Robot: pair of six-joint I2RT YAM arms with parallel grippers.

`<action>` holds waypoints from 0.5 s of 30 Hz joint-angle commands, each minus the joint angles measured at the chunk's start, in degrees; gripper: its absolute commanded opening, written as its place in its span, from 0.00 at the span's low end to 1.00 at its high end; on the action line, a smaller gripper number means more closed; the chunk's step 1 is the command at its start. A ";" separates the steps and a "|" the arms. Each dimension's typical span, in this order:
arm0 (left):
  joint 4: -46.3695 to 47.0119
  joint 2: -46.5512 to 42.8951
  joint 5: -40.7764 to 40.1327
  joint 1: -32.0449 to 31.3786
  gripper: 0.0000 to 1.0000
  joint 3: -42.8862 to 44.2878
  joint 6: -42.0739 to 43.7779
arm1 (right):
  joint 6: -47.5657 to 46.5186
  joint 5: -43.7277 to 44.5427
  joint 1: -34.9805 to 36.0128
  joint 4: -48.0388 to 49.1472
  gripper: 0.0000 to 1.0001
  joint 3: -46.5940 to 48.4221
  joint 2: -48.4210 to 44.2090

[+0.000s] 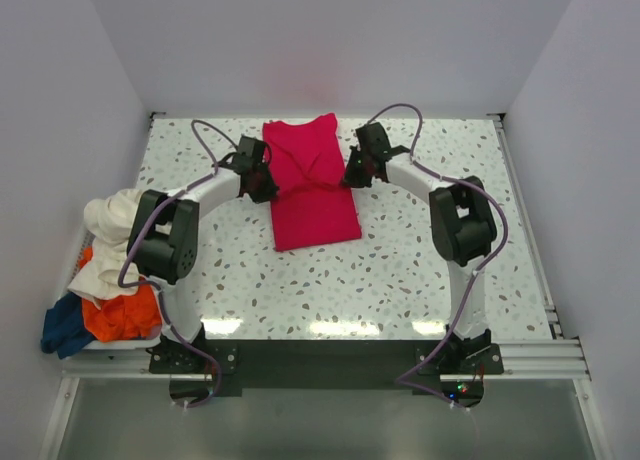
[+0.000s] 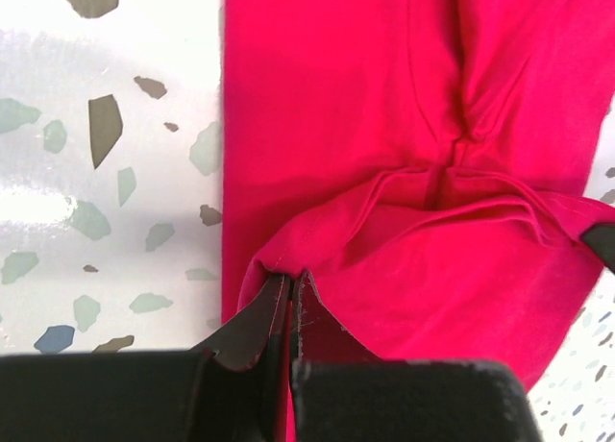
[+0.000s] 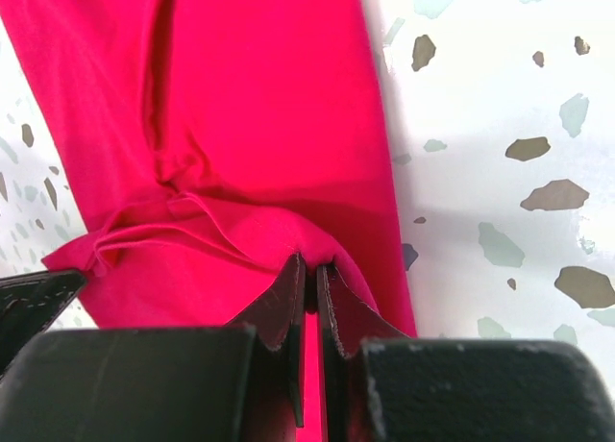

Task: Fold and stack the t-shirts
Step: Fold the tshirt

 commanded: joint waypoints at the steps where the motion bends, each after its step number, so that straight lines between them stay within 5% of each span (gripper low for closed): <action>1: 3.71 0.50 1.77 1.28 0.00 2.51 1.28 | 0.80 -1.58 -0.83 1.33 0.00 2.87 1.05; 3: 4.23 0.50 2.30 1.63 0.07 2.51 1.37 | 0.72 -2.19 -1.18 1.33 0.02 3.40 1.31; 8: 5.99 -1.51 3.36 4.53 0.40 2.33 3.47 | -0.77 -2.99 -2.23 -0.25 0.39 7.00 1.58; 10: 6.43 -2.83 3.71 5.59 0.52 1.72 4.00 | -2.09 -2.73 -2.85 -1.83 0.46 8.75 1.23; 13: 6.87 -6.17 3.71 5.68 0.54 0.14 4.71 | -3.67 -2.02 -3.20 -2.45 0.50 8.07 -1.23; 15: 7.31 -6.97 4.58 5.07 0.45 -1.44 4.80 | -4.38 -2.54 -3.20 -1.05 0.46 5.44 -3.42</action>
